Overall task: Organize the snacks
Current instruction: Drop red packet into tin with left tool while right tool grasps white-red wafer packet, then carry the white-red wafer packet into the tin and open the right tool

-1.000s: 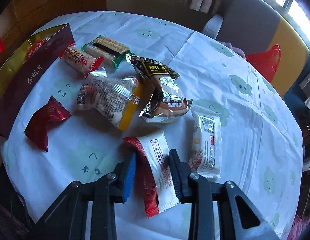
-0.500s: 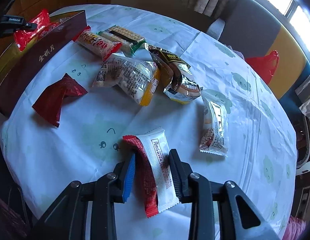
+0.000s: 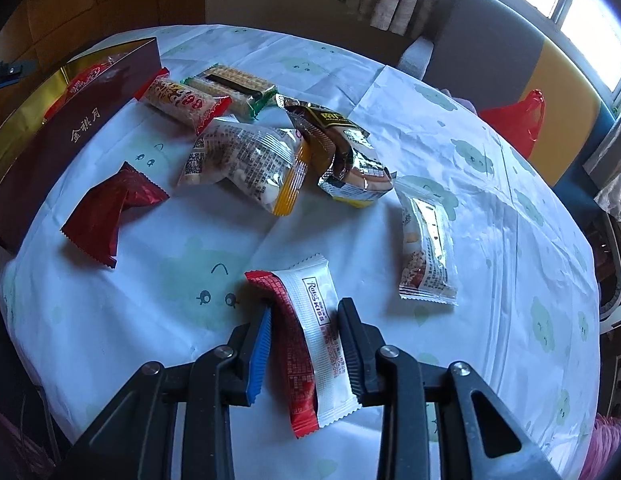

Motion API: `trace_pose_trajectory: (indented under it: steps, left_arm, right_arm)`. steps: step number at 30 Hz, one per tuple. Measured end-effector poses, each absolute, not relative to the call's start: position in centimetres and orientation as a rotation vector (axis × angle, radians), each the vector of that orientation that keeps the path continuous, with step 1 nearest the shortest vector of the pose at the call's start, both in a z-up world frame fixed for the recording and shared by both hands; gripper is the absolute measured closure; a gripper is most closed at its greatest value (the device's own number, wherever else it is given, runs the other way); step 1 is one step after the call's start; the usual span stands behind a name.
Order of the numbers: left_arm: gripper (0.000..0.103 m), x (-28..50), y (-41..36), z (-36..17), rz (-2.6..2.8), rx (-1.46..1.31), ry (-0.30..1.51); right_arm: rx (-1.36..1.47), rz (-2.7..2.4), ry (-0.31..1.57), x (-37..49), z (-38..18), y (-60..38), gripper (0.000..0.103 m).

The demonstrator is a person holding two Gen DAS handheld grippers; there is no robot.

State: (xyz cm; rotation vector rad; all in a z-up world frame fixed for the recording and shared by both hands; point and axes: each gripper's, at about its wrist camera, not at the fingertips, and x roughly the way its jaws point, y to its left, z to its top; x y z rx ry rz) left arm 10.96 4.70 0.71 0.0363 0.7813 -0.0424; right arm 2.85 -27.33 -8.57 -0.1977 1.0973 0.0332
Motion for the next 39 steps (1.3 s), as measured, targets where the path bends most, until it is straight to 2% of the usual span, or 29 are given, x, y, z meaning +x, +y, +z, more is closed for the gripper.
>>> trace_pose_trajectory:
  steps: [5,10,24,39]
  left_arm:
    - [0.051,8.2,4.8,1.9,-0.051,0.045,0.744]
    - [0.048,6.1,5.3,2.4,-0.057,0.038,0.729]
    - [0.046,3.8,7.7,0.9,-0.032,-0.017,0.759]
    - [0.045,4.3,11.4,0.0,0.049,-0.091,0.774]
  right_arm:
    - [-0.179,0.018,1.089,2.8,-8.3,-27.0,0.075]
    - [-0.146,0.028,1.081,2.4,-7.8,-26.3,0.077]
    - [0.056,0.120,0.994,0.2,-3.4,-24.8,0.077]
    - [0.105,0.541,0.906,3.5,2.2,-10.2,0.077]
